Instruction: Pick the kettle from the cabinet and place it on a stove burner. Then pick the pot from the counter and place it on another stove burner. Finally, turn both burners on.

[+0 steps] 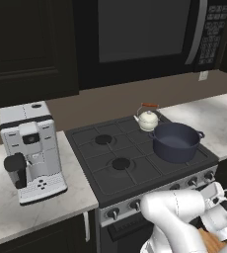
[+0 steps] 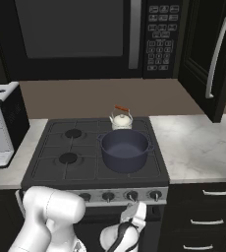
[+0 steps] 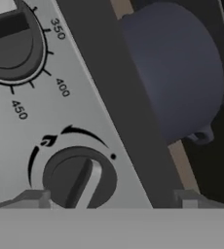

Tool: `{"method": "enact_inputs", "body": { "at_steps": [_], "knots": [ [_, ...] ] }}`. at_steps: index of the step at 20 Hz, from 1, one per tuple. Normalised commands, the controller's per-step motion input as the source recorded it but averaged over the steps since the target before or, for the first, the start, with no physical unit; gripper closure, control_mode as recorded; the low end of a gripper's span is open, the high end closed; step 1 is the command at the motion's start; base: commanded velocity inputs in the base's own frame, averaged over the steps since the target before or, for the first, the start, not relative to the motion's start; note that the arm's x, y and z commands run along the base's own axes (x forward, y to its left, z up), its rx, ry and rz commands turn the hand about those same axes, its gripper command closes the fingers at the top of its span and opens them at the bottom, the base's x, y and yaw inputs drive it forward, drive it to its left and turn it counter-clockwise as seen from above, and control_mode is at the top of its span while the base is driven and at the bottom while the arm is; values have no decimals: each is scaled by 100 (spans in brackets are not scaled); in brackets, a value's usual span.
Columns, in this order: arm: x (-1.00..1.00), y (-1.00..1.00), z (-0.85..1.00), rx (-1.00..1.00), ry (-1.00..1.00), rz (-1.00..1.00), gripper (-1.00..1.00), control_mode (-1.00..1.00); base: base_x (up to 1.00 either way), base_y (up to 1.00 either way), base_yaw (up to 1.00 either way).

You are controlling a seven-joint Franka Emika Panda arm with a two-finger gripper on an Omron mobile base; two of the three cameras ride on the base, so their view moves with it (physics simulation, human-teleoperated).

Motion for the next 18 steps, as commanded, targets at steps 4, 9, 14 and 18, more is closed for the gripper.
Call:
{"method": "enact_inputs", "body": {
  "at_steps": [4, 9, 14, 18],
  "knots": [
    [-8, -10, 0, 0, -13, 4, -100, -100, 0, 0, 0],
    [-13, -10, 1, 0, -12, 4, -100, -100, 0, 0, 0],
    [-2, -1, 0, 0, -8, 7, -100, -100, 0, 0, 0],
    [0, 7, 0, -1, -2, 9, -100, -100, 0, 0, 0]
  ]
}}
